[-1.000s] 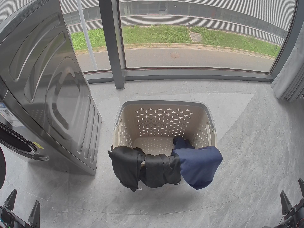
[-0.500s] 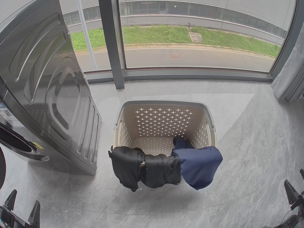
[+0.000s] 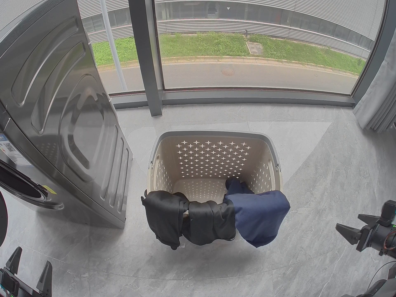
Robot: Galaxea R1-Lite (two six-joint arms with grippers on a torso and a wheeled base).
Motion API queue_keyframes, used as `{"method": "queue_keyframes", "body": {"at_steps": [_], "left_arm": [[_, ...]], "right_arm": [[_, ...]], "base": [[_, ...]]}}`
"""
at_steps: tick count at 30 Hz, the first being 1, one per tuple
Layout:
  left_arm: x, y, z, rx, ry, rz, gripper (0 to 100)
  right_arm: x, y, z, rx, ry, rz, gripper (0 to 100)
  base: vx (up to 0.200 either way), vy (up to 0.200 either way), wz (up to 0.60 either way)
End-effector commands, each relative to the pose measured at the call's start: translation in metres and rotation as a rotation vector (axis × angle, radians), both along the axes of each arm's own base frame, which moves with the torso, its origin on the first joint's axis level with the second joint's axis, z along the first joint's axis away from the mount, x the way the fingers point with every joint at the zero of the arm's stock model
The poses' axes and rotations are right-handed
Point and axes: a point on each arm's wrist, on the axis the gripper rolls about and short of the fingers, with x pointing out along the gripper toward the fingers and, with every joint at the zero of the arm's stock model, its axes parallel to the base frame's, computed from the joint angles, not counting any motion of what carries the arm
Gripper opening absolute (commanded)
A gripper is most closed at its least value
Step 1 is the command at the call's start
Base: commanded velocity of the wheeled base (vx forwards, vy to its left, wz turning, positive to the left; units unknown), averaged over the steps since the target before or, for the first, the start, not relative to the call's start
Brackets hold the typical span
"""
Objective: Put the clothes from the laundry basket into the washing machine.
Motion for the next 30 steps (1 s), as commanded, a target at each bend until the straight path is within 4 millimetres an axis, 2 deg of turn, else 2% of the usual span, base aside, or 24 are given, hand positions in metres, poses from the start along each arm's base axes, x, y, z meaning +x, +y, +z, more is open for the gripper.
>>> {"method": "queue_keyframes", "body": {"at_steps": [1, 7, 9, 11, 12, 14, 19, 30], "left_arm": [[0.0, 0.0, -0.004, 0.0, 0.006, 0.0, 100], [0.0, 0.0, -0.004, 0.0, 0.006, -0.001, 100], [0.0, 0.0, -0.004, 0.0, 0.006, -0.001, 100], [0.0, 0.0, -0.004, 0.0, 0.006, -0.001, 100], [0.0, 0.0, -0.004, 0.0, 0.006, -0.001, 100], [0.0, 0.0, -0.004, 0.0, 0.006, 0.0, 100], [0.0, 0.0, -0.004, 0.0, 0.006, 0.0, 100], [0.0, 0.0, -0.004, -0.002, 0.006, -0.001, 100]], "right_arm": [[0.068, 0.031, -0.039, -0.005, 0.303, 0.1, 100], [0.092, 0.039, -0.052, -0.014, 0.32, 0.102, 100], [0.103, 0.043, -0.063, -0.022, 0.333, 0.106, 100], [0.103, 0.043, -0.063, -0.022, 0.333, 0.106, 100], [0.113, 0.05, -0.077, -0.036, 0.34, 0.114, 100], [0.119, 0.055, -0.081, -0.041, 0.321, 0.133, 100], [0.136, 0.072, -0.09, -0.038, 0.272, 0.178, 100], [0.166, 0.091, -0.105, -0.031, 0.262, 0.204, 100]], "base": [[0.0, 0.0, 0.0], [0.0, 0.0, 0.0], [0.0, 0.0, 0.0], [0.0, 0.0, 0.0], [0.0, 0.0, 0.0], [0.0, 0.0, 0.0], [0.0, 0.0, 0.0], [0.0, 0.0, 0.0]]}}
